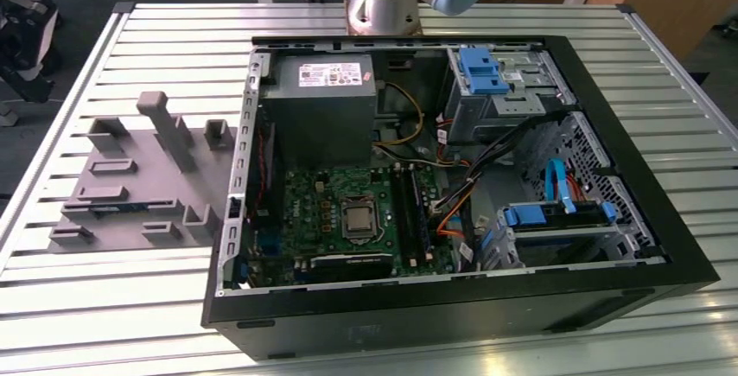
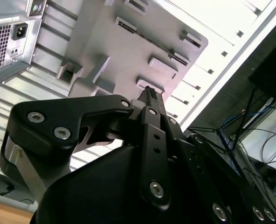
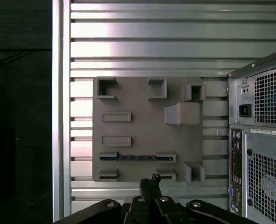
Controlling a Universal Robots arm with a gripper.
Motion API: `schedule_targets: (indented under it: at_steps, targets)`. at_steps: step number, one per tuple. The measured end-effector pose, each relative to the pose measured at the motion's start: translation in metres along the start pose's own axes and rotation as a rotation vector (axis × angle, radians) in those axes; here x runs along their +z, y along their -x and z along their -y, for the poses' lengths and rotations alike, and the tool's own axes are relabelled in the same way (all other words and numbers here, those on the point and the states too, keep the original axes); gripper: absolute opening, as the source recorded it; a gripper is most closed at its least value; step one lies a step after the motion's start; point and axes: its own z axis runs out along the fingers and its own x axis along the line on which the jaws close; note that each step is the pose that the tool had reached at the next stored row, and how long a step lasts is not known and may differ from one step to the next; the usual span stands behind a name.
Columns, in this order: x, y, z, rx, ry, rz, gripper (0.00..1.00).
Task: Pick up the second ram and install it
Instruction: 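Pick up the second ram and move it above second insertion slot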
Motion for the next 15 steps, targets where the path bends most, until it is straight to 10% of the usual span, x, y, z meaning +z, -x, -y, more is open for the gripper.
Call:
schedule_targets:
  at_steps: [15]
  targets:
    - [0.0022,0.0000,0.0001,-0.274,0.0061,-0.0064,0.11]
